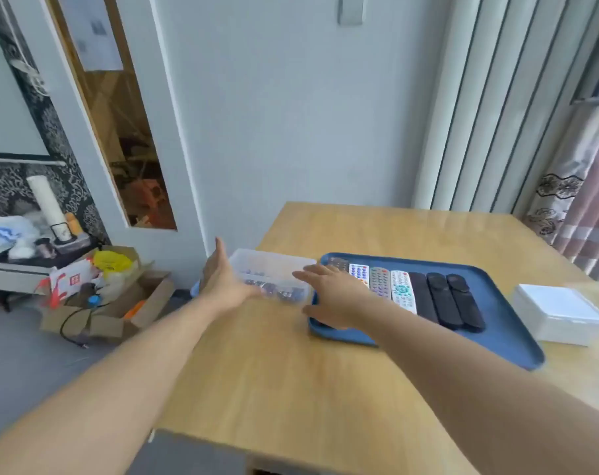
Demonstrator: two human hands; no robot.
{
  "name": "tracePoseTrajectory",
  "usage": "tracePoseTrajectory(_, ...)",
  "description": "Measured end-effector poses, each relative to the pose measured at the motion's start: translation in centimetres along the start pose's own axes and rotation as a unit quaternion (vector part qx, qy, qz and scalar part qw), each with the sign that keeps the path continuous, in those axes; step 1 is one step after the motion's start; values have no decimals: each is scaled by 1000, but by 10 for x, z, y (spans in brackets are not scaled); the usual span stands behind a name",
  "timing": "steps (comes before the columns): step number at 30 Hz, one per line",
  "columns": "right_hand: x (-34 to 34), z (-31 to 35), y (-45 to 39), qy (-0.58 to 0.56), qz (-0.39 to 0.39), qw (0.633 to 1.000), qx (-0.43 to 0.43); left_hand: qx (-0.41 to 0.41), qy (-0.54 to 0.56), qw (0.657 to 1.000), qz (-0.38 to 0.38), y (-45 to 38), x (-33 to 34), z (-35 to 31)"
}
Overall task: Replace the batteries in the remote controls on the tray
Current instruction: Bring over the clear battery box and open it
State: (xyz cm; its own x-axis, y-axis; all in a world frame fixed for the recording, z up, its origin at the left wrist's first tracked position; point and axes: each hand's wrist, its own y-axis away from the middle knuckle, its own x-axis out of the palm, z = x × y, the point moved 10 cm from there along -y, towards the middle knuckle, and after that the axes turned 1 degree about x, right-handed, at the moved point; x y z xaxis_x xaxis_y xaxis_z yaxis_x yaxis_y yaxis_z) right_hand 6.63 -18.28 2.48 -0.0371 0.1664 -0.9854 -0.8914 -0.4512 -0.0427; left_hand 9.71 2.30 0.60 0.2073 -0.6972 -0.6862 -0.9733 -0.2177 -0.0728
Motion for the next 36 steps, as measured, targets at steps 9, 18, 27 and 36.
tracePoseTrajectory(9,15,12,-63,61,-21,998,27,-64,133,988,-40,-18,32,49)
tracePoseTrajectory(18,8,42,-68,213,-61,975,-9,-63,80,993,-60,-15,29,50)
tracePoseTrajectory(27,-12,37,-71,194,5,980,-30,-54,87,993,-64,-12,25,50)
tracePoseTrajectory(36,-68,-22,-92,-80,-171,982,32,-39,97,993,-49,-11,28,41)
